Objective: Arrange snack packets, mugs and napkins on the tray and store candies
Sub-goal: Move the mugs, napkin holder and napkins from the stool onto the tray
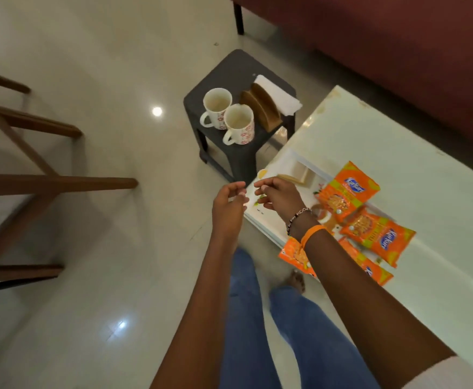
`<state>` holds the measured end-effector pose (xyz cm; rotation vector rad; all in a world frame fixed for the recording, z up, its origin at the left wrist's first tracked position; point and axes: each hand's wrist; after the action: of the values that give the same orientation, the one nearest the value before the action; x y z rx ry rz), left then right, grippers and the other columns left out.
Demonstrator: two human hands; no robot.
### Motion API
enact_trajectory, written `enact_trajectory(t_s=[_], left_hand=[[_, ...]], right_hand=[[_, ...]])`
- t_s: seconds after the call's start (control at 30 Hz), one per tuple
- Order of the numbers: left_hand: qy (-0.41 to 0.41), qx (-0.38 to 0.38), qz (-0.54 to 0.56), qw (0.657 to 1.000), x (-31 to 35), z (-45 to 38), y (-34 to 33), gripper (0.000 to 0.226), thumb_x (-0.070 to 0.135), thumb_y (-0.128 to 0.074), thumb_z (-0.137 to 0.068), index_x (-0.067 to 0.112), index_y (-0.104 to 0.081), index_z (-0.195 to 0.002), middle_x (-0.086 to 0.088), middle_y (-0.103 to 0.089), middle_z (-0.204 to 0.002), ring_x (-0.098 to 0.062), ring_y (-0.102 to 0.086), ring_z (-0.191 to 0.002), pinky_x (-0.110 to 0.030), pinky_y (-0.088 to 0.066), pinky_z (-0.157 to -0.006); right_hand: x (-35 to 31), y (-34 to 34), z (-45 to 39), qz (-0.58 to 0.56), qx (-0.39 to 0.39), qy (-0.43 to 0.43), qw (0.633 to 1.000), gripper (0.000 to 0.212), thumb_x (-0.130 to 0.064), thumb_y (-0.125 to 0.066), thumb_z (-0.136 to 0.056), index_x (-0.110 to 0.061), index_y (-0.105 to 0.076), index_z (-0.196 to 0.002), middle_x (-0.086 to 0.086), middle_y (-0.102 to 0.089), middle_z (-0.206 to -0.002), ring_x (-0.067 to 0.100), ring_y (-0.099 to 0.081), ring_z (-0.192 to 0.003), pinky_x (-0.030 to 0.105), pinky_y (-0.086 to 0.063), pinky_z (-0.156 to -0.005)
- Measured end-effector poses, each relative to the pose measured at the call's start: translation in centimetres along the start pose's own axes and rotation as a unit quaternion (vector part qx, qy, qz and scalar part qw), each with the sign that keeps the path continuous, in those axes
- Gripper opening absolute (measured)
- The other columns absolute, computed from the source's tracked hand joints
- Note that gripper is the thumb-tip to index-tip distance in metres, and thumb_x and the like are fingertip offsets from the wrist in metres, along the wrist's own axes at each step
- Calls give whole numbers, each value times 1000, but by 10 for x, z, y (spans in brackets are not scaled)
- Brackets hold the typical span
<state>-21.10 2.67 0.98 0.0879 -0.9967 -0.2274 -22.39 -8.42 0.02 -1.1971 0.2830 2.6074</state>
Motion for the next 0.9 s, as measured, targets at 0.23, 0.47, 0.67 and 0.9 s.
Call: enact_trajectory(t_s=[0.23,0.47,0.67,0.9], left_hand=[[15,-12,-36,999,35,-128,43,24,8,-43,-93,11,-60,-110,-5,-59,-105,-10,-59,-78,-24,-49,-74],[40,-76,-168,982,47,-225,63,35,9,-37,-94,13,-50,-127,-11,-53,-131,-24,-56,-114,-30,-49,-91],[1,-116,-269,956,50,-287,56,35,10,-38,-97,3,-46,-130,-19,-52,-126,-28,-54,-106,-37,-45,-91],[-40,-153,-362,919,56,-317,52,27,19,-48,-95,-3,-58,-105,-17,-61,-99,-25,-54,-89,-35,-41,-77]], right_hand=[[-28,-69,-93,-24,17,-102,994,33,4,-36,-92,9,-58,-116,0,-49,-68,12,-48,-52,16,-37,-52],[-40,-107,-177,-68,112,-150,980,33,-1,-37,-94,-2,-56,-121,2,-47,-71,16,-44,-55,15,-36,-45],[-35,-121,-226,-23,160,-164,973,13,-17,-53,-90,-7,-59,-97,12,-46,-92,21,-44,-69,21,-27,-53],[-31,-120,-226,-56,218,-118,967,37,-15,-53,-91,-19,-50,-54,15,-53,-79,16,-43,-54,27,-40,-57]])
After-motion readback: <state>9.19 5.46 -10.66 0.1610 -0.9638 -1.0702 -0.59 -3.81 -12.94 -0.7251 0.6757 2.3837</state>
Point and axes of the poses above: each hand's wrist, its own z-axis away from the middle knuckle, its own y-axis out of the back of the hand, x = y × z
